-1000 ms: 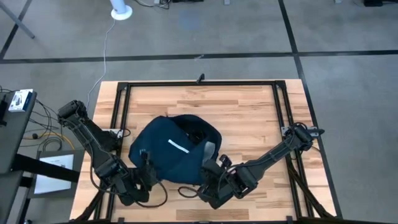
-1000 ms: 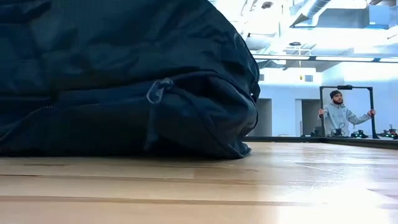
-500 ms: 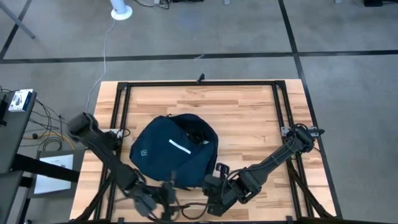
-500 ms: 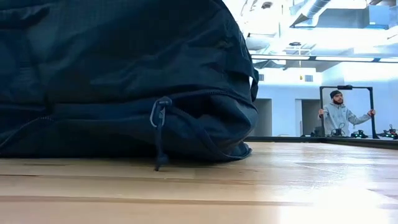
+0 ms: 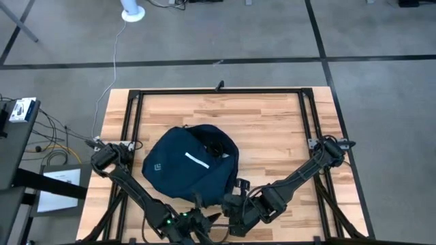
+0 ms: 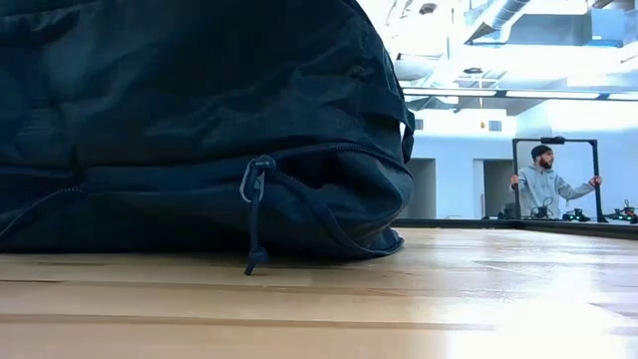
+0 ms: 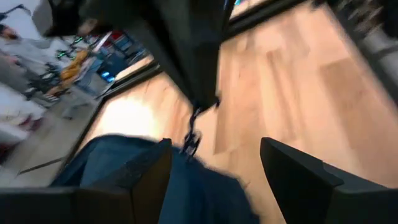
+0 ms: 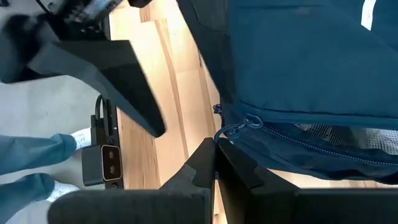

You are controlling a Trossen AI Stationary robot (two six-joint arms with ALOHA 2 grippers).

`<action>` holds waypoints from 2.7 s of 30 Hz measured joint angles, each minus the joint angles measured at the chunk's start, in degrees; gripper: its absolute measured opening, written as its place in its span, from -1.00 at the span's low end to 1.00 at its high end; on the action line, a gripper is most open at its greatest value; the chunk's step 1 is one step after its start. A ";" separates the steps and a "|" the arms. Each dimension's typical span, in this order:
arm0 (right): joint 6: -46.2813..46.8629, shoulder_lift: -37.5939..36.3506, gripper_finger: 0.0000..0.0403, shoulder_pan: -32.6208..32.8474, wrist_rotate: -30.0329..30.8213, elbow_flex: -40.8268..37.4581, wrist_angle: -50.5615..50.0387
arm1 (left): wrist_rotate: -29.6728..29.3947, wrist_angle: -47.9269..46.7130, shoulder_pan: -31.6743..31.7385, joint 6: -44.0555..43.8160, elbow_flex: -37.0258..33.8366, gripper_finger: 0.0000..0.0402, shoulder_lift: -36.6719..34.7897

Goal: Unpack backpack
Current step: Close the blue backpack

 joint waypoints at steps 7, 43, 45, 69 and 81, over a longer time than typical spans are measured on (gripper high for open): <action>0.48 0.04 -1.00 0.43 0.14 0.00 0.09 | -1.32 -6.87 1.00 -7.07 0.70 0.15 0.06; 6.10 0.06 -1.00 -0.13 2.88 0.08 -10.07 | 11.38 -15.60 0.67 -20.22 2.52 -0.99 0.19; 6.09 0.06 -1.00 -0.25 2.92 0.13 -10.76 | 11.40 -18.17 0.08 -20.19 4.23 -1.00 0.19; 7.02 -0.07 -1.00 -0.92 5.41 0.22 -23.93 | 10.17 -50.89 -7.58 -45.63 12.23 -1.00 0.19; 7.26 -0.10 -1.00 -0.92 10.16 0.22 -23.77 | 11.64 -68.06 -12.28 -63.71 12.24 -1.00 -2.73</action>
